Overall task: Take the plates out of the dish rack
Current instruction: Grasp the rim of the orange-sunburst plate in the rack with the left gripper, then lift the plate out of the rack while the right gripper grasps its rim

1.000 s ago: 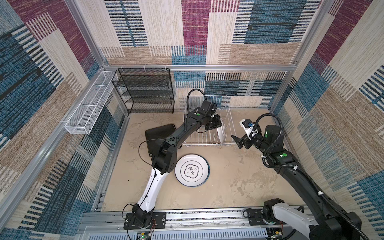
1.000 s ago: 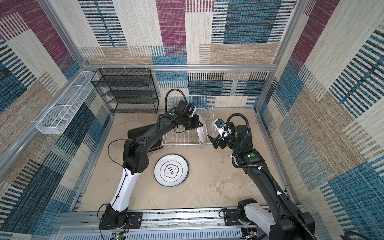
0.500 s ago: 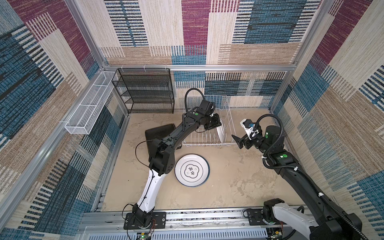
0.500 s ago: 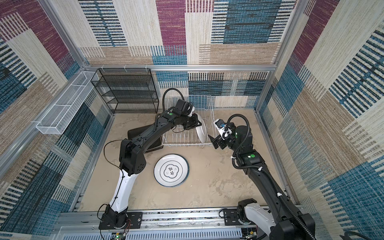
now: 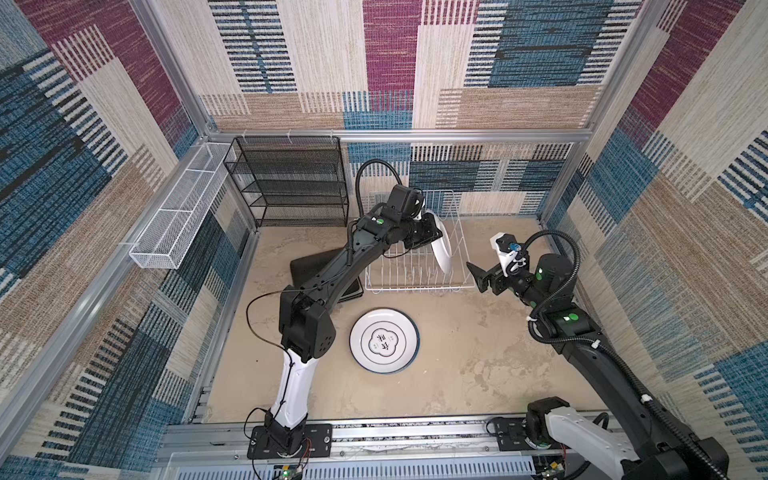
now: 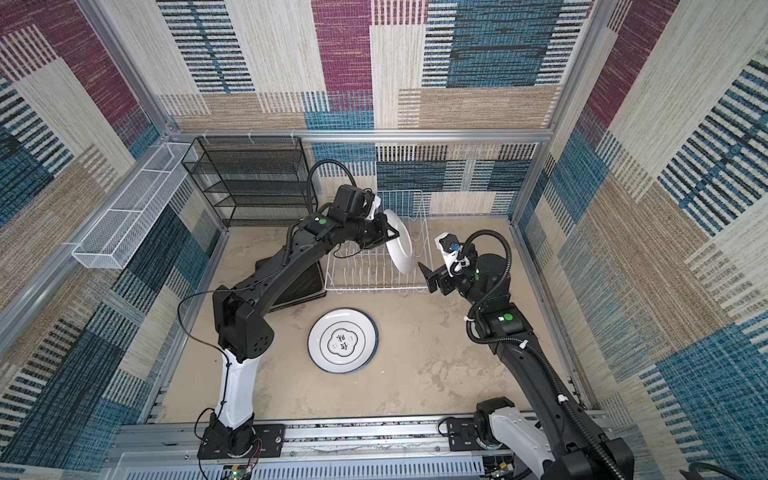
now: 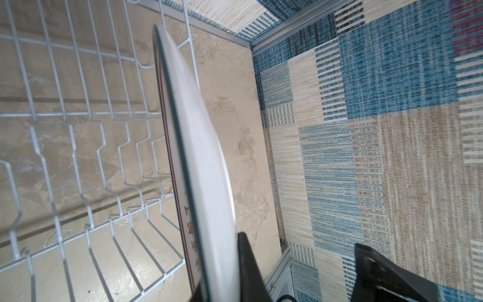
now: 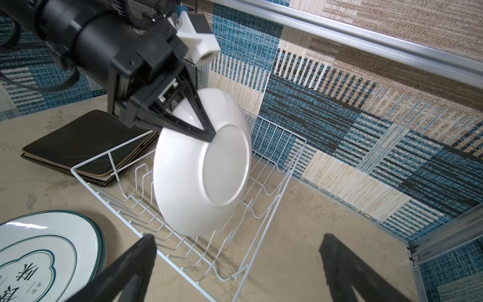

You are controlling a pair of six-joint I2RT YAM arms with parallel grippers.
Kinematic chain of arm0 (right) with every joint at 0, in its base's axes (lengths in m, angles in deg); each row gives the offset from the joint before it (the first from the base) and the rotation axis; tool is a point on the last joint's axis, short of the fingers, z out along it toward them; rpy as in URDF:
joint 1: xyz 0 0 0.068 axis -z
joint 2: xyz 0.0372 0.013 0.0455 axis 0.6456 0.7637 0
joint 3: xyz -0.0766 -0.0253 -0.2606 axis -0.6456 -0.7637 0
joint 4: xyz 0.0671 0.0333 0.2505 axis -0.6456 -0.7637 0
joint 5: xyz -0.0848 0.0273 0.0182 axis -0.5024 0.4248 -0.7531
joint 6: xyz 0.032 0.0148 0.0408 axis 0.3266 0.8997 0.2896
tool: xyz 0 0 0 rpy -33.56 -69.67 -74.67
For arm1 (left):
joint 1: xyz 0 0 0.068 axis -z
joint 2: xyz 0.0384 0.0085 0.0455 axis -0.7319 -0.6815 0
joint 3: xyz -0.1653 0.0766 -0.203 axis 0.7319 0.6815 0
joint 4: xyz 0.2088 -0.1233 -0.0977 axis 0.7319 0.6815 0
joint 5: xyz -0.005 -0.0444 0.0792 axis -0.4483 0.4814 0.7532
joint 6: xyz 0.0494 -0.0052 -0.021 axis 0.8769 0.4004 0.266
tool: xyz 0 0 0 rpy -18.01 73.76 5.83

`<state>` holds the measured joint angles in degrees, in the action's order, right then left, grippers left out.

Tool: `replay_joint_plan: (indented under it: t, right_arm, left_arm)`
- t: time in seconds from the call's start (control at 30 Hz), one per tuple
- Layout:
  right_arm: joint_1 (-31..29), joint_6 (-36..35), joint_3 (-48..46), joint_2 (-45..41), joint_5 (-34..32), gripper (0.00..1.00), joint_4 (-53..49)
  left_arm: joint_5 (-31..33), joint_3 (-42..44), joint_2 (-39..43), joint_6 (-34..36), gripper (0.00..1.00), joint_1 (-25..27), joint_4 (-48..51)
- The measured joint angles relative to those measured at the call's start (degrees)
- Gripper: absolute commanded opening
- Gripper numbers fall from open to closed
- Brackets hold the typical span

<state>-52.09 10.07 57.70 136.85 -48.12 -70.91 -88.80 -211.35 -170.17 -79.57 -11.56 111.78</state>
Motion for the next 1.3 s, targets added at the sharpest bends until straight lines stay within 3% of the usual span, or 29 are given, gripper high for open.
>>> replay_joint_plan:
  t: [0.2, 0.33, 0.6, 0.97, 1.3]
  right_arm:
    - [0.26, 6.91, 7.8, 5.77, -2.01, 1.0, -1.38]
    - [1.09, 15.61, 14.75, 11.04, -3.56, 1.0, -4.55]
    - [1.31, 27.96, 23.67, 20.02, 4.24, 1.0, -8.74]
    - [0.85, 35.01, 31.04, 28.48, 17.9, 1.0, -11.8]
    - [0.66, 38.27, 33.51, 29.55, 20.87, 0.98, -12.22]
  left_arm:
    - [3.65, 2.1, 6.29, 4.55, 0.0, 0.02, 0.24]
    - [8.81, 5.22, 11.39, 10.71, 0.0, 0.02, 1.88]
    - [21.11, 16.55, 24.39, 26.27, 0.0, 0.0, 4.92]
    - [40.28, 30.47, 35.3, 48.85, 0.0, 3.17, 5.01]
    - [50.36, 42.95, 40.76, 63.87, 0.0, 6.45, -1.77]
